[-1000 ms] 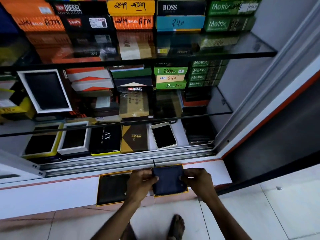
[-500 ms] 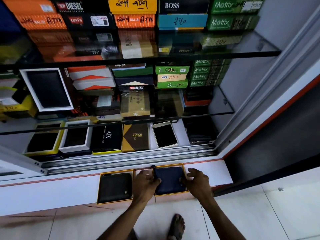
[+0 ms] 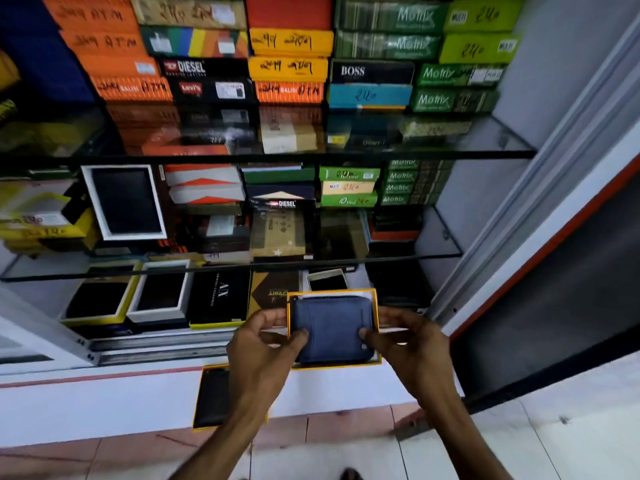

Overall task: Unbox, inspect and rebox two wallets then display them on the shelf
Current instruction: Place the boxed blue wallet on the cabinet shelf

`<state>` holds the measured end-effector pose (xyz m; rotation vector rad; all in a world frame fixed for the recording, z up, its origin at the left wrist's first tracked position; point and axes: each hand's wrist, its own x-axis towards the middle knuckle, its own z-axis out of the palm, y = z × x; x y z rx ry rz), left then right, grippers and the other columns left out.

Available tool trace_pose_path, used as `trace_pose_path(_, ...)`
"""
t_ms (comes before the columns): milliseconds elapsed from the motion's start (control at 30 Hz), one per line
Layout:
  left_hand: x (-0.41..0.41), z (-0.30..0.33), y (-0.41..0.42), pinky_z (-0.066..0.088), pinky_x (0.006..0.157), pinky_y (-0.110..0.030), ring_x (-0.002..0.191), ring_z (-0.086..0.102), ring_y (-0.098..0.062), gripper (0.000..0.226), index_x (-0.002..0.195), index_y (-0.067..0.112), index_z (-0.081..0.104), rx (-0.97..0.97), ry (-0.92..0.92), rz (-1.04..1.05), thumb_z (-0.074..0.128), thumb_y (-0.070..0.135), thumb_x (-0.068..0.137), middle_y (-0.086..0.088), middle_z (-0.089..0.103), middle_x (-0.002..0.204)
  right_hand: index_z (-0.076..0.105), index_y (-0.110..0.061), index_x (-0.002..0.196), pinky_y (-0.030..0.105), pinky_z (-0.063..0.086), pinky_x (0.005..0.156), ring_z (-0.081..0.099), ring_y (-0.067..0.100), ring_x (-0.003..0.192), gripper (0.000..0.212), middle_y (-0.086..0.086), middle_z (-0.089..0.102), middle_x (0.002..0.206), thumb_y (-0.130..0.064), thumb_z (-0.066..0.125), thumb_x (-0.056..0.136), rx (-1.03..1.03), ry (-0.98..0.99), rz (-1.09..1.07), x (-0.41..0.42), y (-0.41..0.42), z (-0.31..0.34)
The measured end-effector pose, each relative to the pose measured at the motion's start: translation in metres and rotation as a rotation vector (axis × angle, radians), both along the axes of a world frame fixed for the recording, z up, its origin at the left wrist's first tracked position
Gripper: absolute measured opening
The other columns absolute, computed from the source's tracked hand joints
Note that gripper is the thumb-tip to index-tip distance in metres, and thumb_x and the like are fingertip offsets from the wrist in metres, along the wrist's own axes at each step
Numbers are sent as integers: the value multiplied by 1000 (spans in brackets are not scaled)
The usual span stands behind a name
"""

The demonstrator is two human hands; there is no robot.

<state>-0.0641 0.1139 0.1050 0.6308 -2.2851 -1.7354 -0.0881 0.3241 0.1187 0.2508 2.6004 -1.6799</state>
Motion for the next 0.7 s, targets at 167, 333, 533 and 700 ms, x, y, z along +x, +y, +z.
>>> trace_pose_path(167, -25, 55, -12, 55, 58, -20, 64, 66, -6, 31, 93, 28, 71, 34, 244, 28, 81, 11, 69, 10, 74, 76, 75, -28, 97, 28, 59, 65, 74, 15, 76, 33, -7, 79, 88, -16, 86, 69, -190, 168, 9, -31, -15, 54)
trace_pose_path(333, -76, 87, -24, 57, 66, -23, 76, 69, -10, 35, 106, 24, 71, -9, 347, 8, 80, 16, 73, 10, 75, 93, 75, -22, 101, 27, 61, 68, 75, 9, 78, 35, -7, 78, 90, -14, 87, 69, -229, 288, 5, -83, -31, 83)
trace_pose_path(533, -149, 82, -24, 56, 69, -15, 71, 69, 1, 31, 99, 20, 72, -59, 292, -41, 77, 2, 74, 8, 76, 89, 73, -25, 95, 37, 64, 71, 76, 10, 73, 33, 0, 79, 92, -12, 87, 67, -137, 262, -70, -163, -42, 58)
trace_pose_path(700, -181, 67, -16, 51, 63, -6, 68, 66, 4, 34, 105, 16, 72, -138, 209, -28, 77, 2, 74, 7, 75, 88, 74, -16, 103, 27, 60, 69, 70, 5, 68, 34, 1, 76, 93, -9, 84, 71, -82, 262, -129, -191, -46, 46)
